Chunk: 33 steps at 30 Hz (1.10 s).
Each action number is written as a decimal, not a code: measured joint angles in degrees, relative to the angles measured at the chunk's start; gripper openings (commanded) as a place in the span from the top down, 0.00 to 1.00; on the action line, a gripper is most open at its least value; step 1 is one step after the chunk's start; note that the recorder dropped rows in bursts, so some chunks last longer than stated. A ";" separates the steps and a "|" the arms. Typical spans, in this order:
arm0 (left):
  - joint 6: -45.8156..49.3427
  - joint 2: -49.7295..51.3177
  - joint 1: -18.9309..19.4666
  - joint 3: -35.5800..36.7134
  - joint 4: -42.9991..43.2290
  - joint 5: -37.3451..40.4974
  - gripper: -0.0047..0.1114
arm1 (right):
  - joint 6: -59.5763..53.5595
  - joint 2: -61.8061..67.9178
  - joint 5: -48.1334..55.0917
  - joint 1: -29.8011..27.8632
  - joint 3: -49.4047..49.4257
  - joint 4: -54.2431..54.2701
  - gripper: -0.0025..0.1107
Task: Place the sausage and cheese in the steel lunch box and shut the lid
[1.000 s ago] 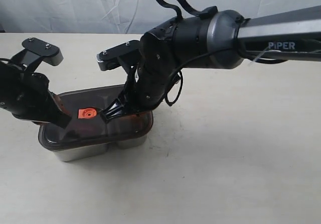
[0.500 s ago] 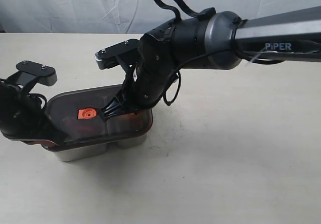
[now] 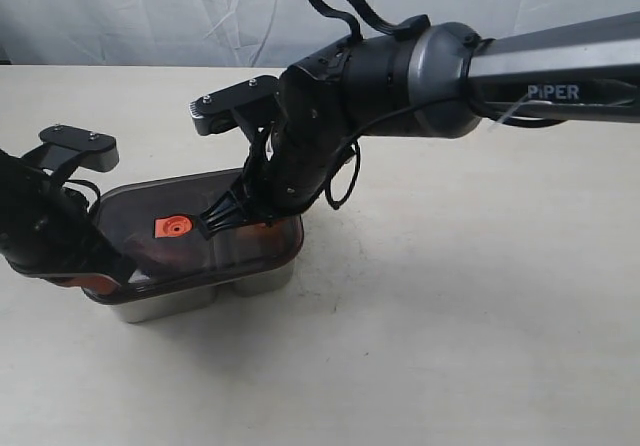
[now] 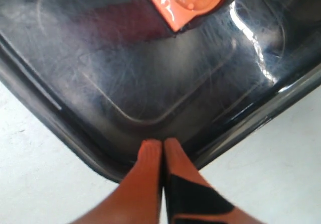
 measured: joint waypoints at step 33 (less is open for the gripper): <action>0.68 -2.41 0.00 1.29 -0.94 -3.72 0.96 | -1.86 -3.00 6.40 -0.34 0.50 5.28 0.99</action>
